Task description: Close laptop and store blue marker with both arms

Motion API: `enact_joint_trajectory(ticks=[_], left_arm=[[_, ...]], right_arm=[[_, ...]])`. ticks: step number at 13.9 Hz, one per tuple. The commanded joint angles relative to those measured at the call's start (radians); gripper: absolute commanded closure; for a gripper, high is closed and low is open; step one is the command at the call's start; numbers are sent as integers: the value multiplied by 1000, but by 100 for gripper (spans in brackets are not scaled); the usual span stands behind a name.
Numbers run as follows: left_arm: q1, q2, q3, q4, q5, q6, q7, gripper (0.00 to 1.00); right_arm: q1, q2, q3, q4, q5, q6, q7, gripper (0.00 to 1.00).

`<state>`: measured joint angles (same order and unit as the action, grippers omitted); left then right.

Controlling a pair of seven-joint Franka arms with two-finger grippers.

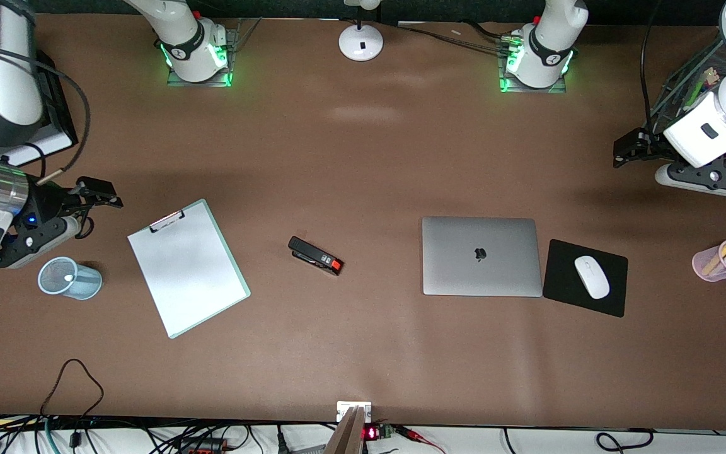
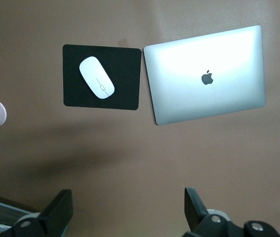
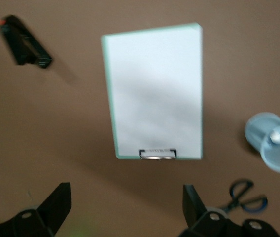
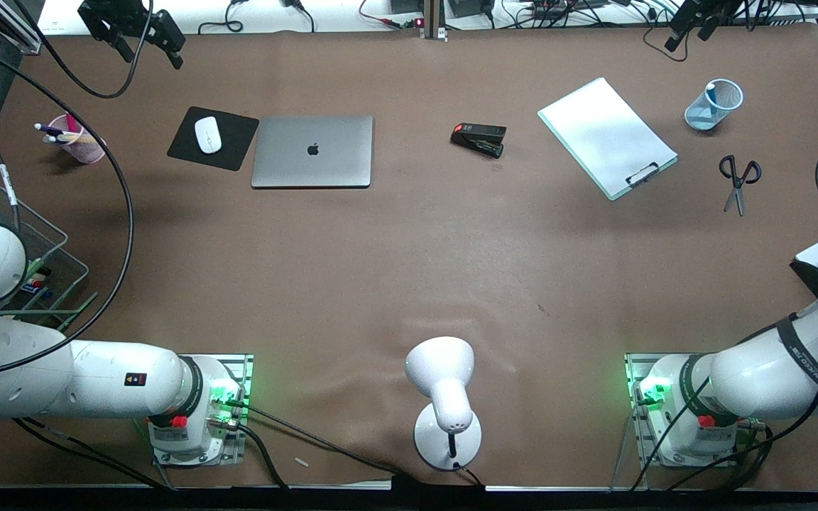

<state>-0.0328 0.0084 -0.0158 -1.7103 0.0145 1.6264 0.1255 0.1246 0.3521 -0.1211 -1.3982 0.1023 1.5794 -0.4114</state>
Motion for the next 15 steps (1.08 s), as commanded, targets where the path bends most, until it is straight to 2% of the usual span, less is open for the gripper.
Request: enact_joint_trajectory(ticks=[1,4,9,15], left_arm=[[1,16,5,35,-13,-25,0,0],[1,16,4,35,-13,-25,2,0],[-1,16,5,35,-15,-25,0,0],[-1,16,5,35,-16,-25,0,0]], right_arm=[[20,-32,-6,-65,-70,8,196,0],[-5,-35,-6,-84,-92,8,354,0],[-100,-136,-8,-64,-101,8,345,0],[-181,-145,72,-12,-101,13,345,0]])
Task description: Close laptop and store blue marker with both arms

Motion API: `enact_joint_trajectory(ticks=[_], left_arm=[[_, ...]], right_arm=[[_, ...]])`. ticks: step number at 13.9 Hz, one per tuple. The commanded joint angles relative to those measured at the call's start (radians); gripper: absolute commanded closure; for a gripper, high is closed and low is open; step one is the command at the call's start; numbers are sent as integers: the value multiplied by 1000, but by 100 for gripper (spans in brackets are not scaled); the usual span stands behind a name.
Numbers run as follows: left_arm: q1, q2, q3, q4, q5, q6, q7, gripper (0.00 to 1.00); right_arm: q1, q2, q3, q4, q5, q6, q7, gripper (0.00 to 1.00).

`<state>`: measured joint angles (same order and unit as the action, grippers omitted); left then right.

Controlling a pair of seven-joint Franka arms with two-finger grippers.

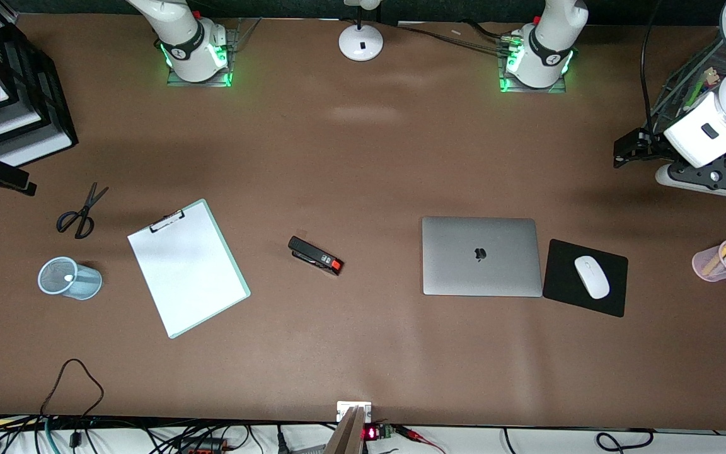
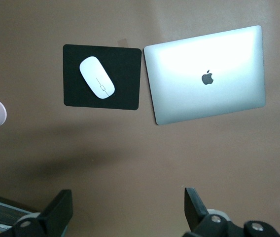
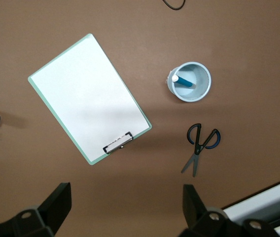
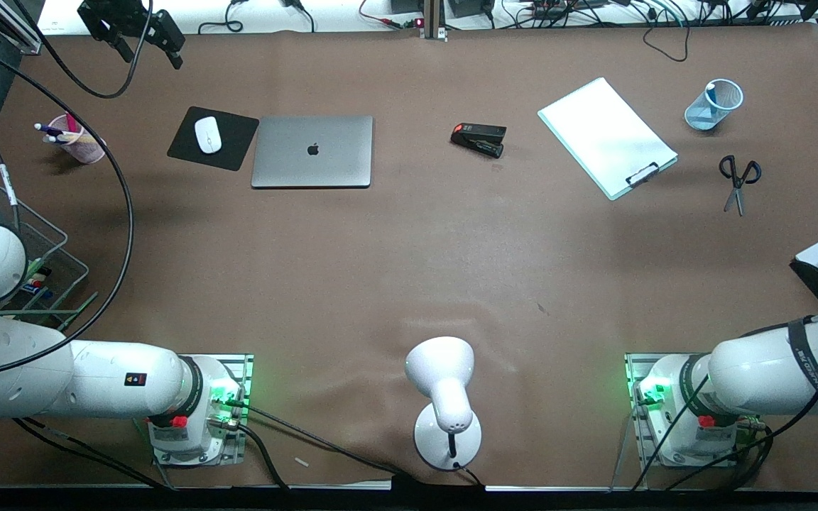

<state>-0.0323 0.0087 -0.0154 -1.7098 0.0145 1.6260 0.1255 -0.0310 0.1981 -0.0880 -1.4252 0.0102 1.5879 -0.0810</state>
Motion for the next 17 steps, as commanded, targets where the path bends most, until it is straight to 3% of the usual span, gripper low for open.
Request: enact_joint_trajectory(ticks=[1,5,9,17], left_arm=[[-1,16,5,35,-16,-25,0,0],[0,16,5,35,-16,-25,0,0],[-1,16,5,35,-16,-25,0,0],[-1,17,5,35,-18,-25,-1,0]], right_arm=[[-26,9,39,15,-7,1,21,0],[-24,-15,33,-10,16,-33,99,0],[-23,-120,33,-162,4,44,54,0],[-21,-232,33,-302,5,83,56,0]])
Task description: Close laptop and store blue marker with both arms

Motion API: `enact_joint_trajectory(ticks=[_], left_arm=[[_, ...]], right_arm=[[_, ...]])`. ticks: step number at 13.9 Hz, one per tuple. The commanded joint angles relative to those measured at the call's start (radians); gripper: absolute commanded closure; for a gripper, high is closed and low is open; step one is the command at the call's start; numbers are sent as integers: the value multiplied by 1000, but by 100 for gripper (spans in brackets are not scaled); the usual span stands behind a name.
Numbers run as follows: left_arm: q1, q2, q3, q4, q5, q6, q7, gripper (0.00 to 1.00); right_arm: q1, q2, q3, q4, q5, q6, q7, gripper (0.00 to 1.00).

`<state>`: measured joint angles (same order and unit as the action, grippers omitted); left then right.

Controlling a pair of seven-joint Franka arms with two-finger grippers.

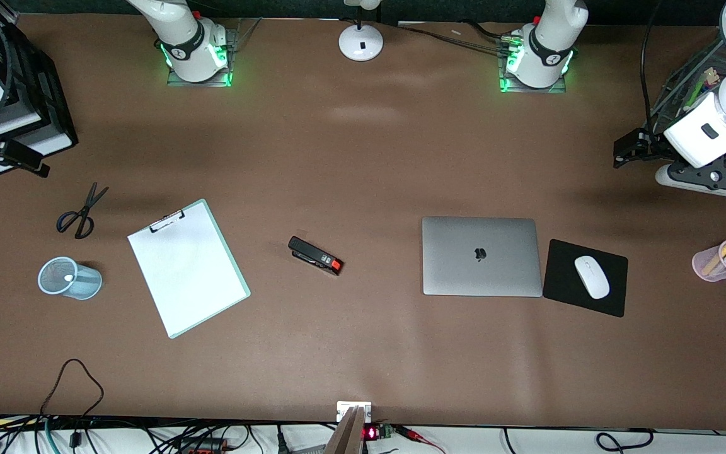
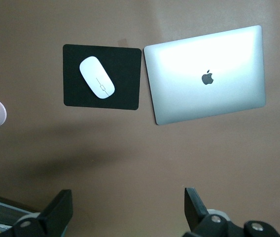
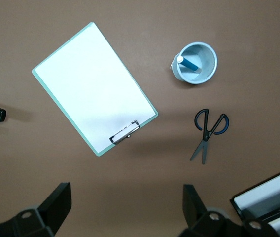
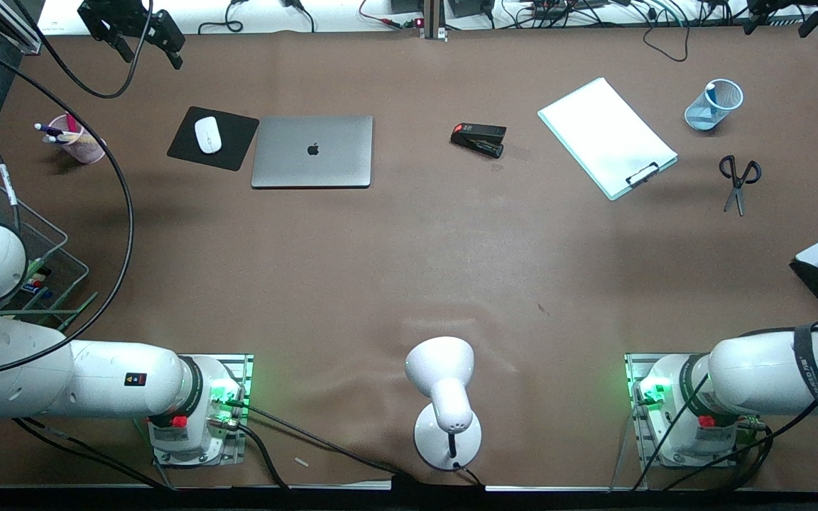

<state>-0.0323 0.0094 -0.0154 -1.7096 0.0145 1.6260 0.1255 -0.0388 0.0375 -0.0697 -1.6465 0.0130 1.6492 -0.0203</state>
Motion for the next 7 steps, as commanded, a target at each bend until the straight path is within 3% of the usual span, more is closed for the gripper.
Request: enact_joint_trajectory(ticks=[1,7], left_arm=[[-1,15,5,34,-18,-24,-3,0],[-1,17,5,34,-19,-24,-1,0]], right_arm=[[-13,-71,15,-76,2,8,-6,0],[-12,-54,19,-45,1,-17,-20,0]])
